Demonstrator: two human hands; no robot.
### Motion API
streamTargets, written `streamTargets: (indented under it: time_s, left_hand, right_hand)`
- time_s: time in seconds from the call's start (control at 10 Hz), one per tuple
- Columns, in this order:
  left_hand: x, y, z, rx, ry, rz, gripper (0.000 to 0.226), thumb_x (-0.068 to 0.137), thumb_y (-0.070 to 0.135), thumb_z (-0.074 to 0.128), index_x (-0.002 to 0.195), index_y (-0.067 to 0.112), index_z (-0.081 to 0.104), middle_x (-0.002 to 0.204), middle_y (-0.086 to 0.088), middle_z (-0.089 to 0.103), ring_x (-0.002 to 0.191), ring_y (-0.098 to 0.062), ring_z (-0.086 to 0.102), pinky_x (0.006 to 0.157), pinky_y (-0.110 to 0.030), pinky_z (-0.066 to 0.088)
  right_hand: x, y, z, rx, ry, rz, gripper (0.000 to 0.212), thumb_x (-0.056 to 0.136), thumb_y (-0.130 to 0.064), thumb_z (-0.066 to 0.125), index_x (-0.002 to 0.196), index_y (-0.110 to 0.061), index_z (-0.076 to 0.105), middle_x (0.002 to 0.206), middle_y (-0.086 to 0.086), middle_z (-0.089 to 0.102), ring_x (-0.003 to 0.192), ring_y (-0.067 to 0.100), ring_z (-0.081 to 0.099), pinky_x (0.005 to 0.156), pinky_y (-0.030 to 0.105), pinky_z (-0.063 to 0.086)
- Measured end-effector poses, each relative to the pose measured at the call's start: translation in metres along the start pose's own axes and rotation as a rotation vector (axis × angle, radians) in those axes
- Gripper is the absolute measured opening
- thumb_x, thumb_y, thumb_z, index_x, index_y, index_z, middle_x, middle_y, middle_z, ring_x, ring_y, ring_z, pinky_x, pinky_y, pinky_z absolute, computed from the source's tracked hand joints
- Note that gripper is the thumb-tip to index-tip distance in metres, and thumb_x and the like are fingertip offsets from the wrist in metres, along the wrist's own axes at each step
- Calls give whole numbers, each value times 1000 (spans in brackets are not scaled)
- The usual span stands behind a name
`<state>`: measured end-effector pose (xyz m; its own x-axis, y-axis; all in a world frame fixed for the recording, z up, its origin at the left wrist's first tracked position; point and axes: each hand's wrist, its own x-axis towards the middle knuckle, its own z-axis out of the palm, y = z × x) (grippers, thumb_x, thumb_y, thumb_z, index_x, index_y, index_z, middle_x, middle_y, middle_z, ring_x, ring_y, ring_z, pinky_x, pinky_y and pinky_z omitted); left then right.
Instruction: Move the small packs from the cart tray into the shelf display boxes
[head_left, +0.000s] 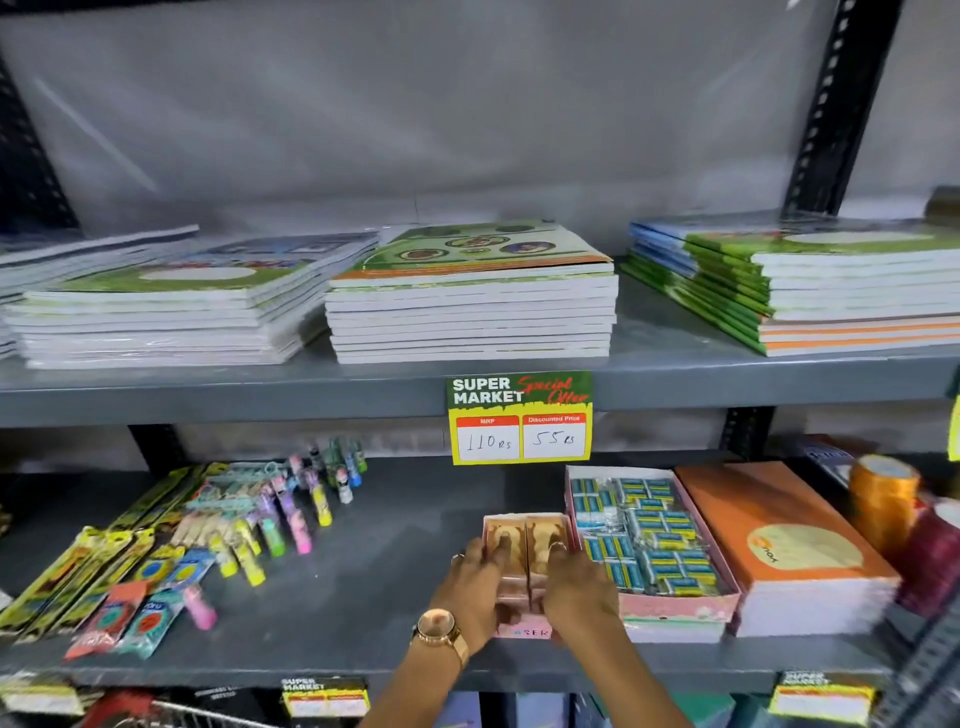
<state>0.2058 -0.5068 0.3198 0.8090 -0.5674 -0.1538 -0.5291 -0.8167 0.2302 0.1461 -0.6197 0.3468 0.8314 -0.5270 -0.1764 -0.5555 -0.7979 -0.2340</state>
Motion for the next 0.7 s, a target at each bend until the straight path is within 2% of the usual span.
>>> streamTargets:
  time_s: [0.1, 0.3, 0.5, 0.6, 0.7]
  left_hand:
    - [4, 1, 10, 102, 59, -7, 78, 87, 1, 45, 151, 26, 8, 148, -9, 27, 130, -33, 40, 104, -45, 45]
    - [12, 2, 22, 205, 161, -39, 75, 88, -1, 45, 149, 24, 8, 143, -11, 30, 121, -34, 47, 92, -48, 50]
    - [7, 0, 30, 334, 240, 30, 66, 93, 0, 34, 151, 15, 4, 150, -16, 29, 122, -35, 47, 83, -45, 55]
    - [-1, 0, 21, 332, 284, 57, 69, 94, 3, 34, 151, 15, -3, 156, -20, 20, 130, -36, 41, 93, -47, 50]
    - [-19, 8, -7, 218, 385, 237, 72, 93, 26, 44, 151, 22, 1, 157, -12, 24, 131, -30, 42, 103, -42, 43]
  right_hand:
    - [-6, 5, 17, -119, 61, -15, 32, 95, -16, 54, 127, -15, 52, 124, 5, 61, 114, 19, 59, 92, 28, 51]
    - [-4, 14, 23, -274, 145, -154, 25, 97, -9, 48, 121, -13, 53, 114, 6, 64, 105, 20, 62, 84, 29, 51]
    - [-13, 14, 25, -375, 100, -215, 24, 97, -3, 43, 114, -7, 60, 111, 9, 69, 102, 25, 67, 84, 34, 54]
    - [-29, 10, 22, -288, 129, -218, 26, 98, -4, 41, 118, -5, 58, 113, 11, 69, 103, 27, 67, 86, 36, 55]
    - [-46, 19, 2, 78, 285, -249, 33, 99, -32, 43, 126, -15, 53, 92, 3, 74, 80, 18, 73, 74, 32, 60]
